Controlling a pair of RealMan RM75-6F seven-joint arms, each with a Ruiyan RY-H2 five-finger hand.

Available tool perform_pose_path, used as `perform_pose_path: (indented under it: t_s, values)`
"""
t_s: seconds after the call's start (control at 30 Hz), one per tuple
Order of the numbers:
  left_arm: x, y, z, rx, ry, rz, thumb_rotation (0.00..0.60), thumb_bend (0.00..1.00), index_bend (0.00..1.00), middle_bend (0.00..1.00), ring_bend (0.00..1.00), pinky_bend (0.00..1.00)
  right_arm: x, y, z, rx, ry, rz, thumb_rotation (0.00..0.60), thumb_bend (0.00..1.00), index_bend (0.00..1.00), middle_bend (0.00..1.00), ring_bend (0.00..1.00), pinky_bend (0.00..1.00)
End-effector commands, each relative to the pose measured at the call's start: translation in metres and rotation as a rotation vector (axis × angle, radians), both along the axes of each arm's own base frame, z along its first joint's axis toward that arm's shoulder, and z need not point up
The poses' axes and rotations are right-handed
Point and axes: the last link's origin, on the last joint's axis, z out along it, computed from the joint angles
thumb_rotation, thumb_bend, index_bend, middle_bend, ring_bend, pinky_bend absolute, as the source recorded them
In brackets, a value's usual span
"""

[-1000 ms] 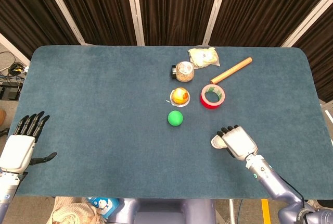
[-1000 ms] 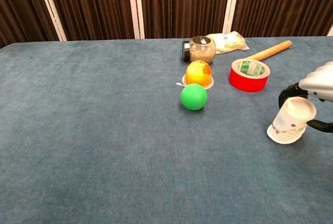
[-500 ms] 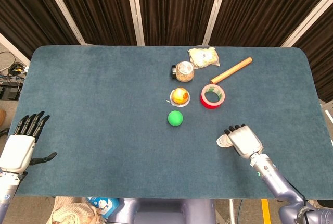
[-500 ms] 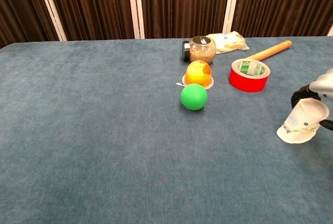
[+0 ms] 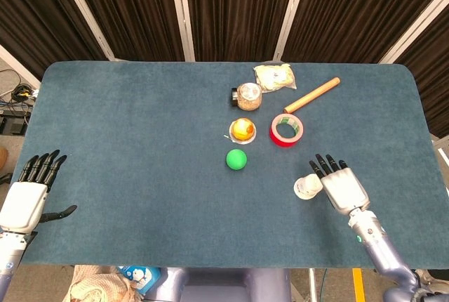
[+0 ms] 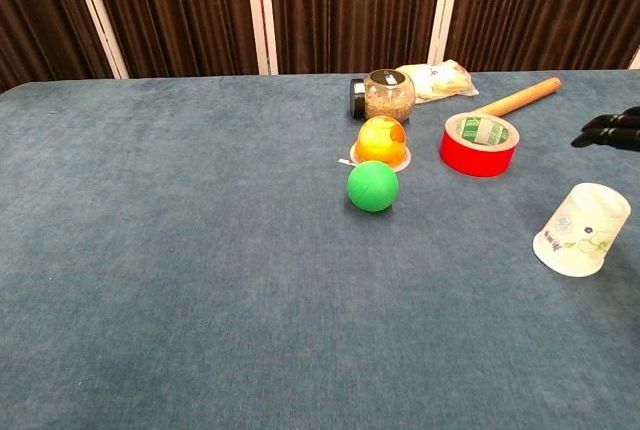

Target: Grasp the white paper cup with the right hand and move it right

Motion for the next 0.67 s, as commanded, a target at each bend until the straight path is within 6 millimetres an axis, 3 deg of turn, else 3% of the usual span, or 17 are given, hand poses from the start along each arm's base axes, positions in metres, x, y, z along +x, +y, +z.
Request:
perform_pose_path:
  t_s: [0.03, 0.23, 0.43, 0.67]
  values:
    - [0.0, 0.0, 0.0, 0.0, 0.0, -0.002, 0.6, 0.0, 0.0, 0.0, 0.0, 0.0, -0.007, 0.018, 0.019, -0.101, -0.087, 0.031, 0.6, 0.47, 0.0, 0.0, 0.06, 0.2]
    - [0.001, 0.0, 0.0, 0.007, -0.004, -0.015, 0.6, 0.0, 0.0, 0.0, 0.0, 0.0, -0.031, 0.056, 0.043, -0.271, -0.273, 0.061, 0.6, 0.47, 0.0, 0.0, 0.03, 0.14]
    - [0.001, 0.0, 0.001, 0.013, -0.009, -0.024, 0.6, 0.0, 0.0, 0.0, 0.0, 0.0, -0.058, 0.086, 0.061, -0.347, -0.351, 0.059, 0.6, 0.46, 0.0, 0.0, 0.0, 0.09]
    - [0.001, -0.001, 0.002, 0.019, -0.005, -0.034, 0.6, 0.0, 0.0, 0.0, 0.0, 0.0, -0.068, 0.095, 0.069, -0.373, -0.388, 0.073, 0.6, 0.43, 0.0, 0.0, 0.0, 0.09]
